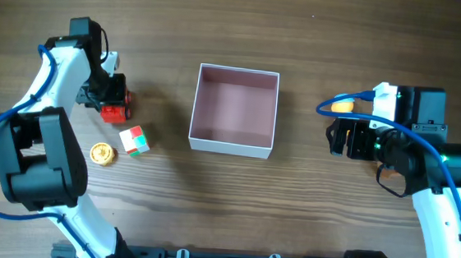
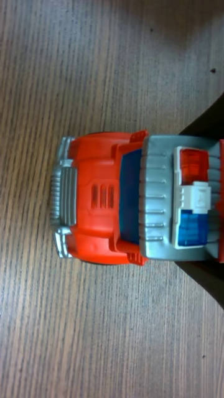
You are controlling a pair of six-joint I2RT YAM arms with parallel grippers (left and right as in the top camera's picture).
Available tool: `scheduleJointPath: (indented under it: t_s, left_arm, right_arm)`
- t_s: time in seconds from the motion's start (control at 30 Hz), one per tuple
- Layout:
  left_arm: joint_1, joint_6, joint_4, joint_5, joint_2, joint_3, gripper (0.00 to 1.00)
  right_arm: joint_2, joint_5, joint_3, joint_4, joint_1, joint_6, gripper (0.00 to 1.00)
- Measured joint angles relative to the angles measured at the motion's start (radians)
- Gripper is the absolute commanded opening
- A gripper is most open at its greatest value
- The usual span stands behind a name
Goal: Pack container
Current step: 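Lift the red truck with the left gripper and drop it into the box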
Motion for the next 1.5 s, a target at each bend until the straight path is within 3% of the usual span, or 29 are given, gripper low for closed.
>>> scheduleJointPath:
  t_s: [0.17, 0.3, 0.4, 0.53, 0.6, 0.8, 0.97, 1.2, 1.23, 1.27, 1.3, 1.33, 1.37, 1.5]
  left_arm:
    - [-0.025, -0.017, -0.009, -0.002, -0.001, 0.006, 0.04]
    - [-0.145, -0.055, -0.138, -0.002, -0.058, 0.162, 0.04]
    - [-0.295, -0.085, -0.159, -0.001, -0.216, 0.326, 0.04]
    - [-0.488, -0.149, -0.183, -0.001, -0.335, 0.357, 0.04]
    - [-0.576, -0.178, -0.198, 0.0, -0.289, 0.353, 0.04]
    - [-0.664, -0.219, -0.154, 0.01, -0.072, 0.335, 0.04]
    - [-0.659, -0.231, -0.062, 0.005, 0.088, 0.332, 0.04]
    - [-0.651, -0.266, -0.058, -0.132, 0.179, 0.33, 0.04]
    - [-0.651, -0.271, -0.053, -0.147, 0.179, 0.33, 0.09]
    - [-0.651, -0.284, -0.053, -0.163, 0.179, 0.33, 0.24]
    - [-0.651, -0.296, -0.052, -0.178, 0.179, 0.33, 0.31]
    - [-0.651, -0.304, -0.052, -0.188, 0.179, 0.33, 0.49]
    - [-0.651, -0.308, -0.052, -0.192, 0.179, 0.33, 0.59]
    - [-0.651, -0.324, -0.051, -0.205, 0.179, 0.33, 0.71]
  right_arm:
    - [0.0, 0.0, 0.0, 0.0, 0.0, 0.0, 1.0]
    - [0.0, 0.0, 0.0, 0.001, 0.0, 0.003, 1.0]
    - [0.0, 0.0, 0.0, 0.002, 0.0, 0.003, 1.0]
    - [0.0, 0.0, 0.0, 0.001, 0.0, 0.003, 1.0]
    - [0.0, 0.0, 0.0, 0.001, 0.0, 0.003, 1.0]
    - [0.0, 0.0, 0.0, 0.0, 0.0, 0.003, 1.0]
    - [0.0, 0.0, 0.0, 0.0, 0.0, 0.003, 1.0]
    - [0.0, 0.0, 0.0, 0.0, 0.0, 0.003, 1.0]
    - [0.0, 0.0, 0.0, 0.0, 0.0, 0.003, 1.0]
    - [0.0, 0.0, 0.0, 0.0, 0.0, 0.003, 1.0]
    - [0.0, 0.0, 0.0, 0.0, 0.0, 0.003, 1.0]
    - [0.0, 0.0, 0.0, 0.0, 0.0, 0.003, 1.0]
    - [0.0, 0.0, 0.0, 0.0, 0.0, 0.003, 1.0]
    - [0.0, 0.0, 0.0, 0.0, 0.0, 0.003, 1.0]
